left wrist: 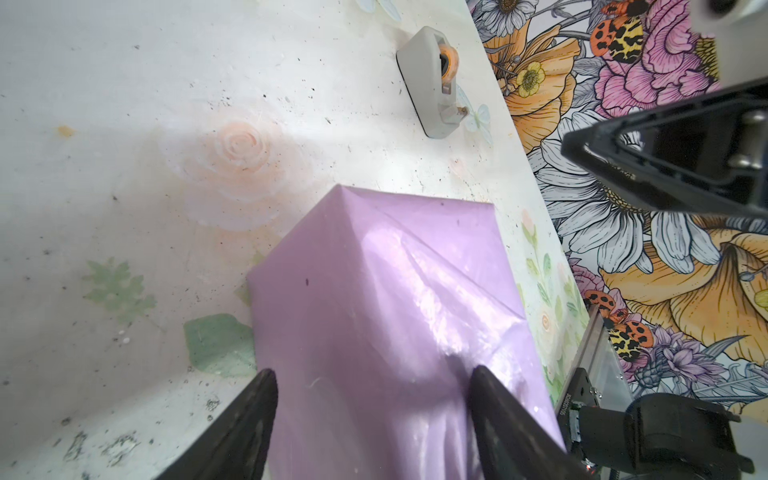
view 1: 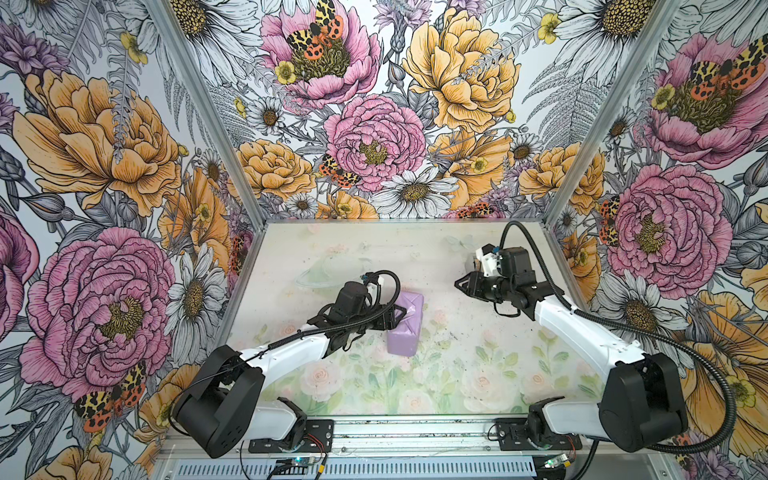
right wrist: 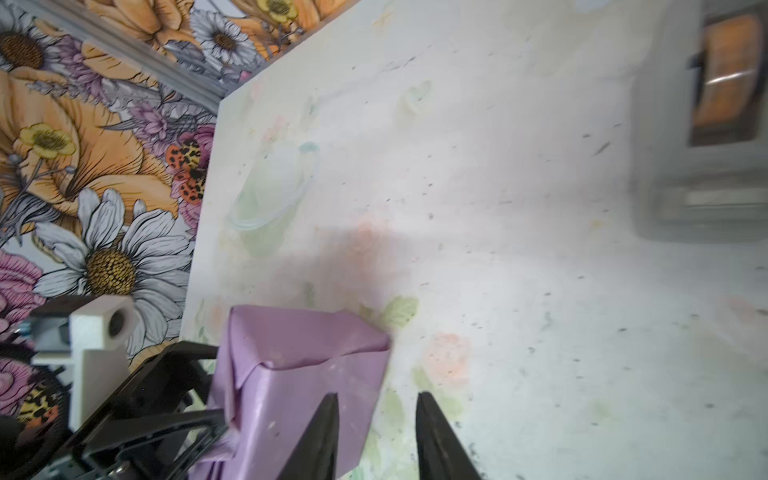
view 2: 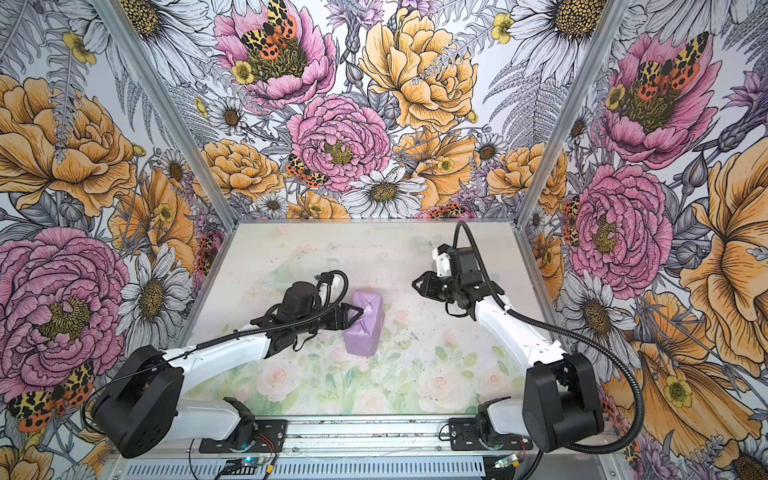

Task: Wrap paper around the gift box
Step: 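Release the paper with the right gripper and move it toward the tape dispenser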

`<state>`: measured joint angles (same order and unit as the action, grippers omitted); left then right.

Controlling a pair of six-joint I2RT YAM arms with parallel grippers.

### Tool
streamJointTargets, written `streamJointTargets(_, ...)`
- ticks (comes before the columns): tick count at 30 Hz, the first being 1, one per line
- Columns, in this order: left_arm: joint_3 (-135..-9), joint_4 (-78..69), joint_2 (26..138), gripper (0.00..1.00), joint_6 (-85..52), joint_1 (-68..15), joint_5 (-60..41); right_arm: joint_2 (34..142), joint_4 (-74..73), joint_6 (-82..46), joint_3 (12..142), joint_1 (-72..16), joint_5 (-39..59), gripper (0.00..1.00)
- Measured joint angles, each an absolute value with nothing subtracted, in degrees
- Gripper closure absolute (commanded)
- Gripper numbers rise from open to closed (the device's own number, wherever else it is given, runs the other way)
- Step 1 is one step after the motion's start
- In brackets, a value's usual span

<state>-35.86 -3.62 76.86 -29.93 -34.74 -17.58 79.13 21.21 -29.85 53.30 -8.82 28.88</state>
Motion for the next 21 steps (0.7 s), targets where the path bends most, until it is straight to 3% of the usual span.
streamJointTargets(8,-35.86,-3.33,76.62,0.27,-29.82,-35.03,-17.10,96.60,22.04,-19.03,60.77,5.02,34.79,0.69)
streamJointTargets(21,-35.88,-3.68,76.62,0.27,-29.89,-35.83,-15.86,109.54,22.04,-10.31,70.50,9.37,45.36,0.71)
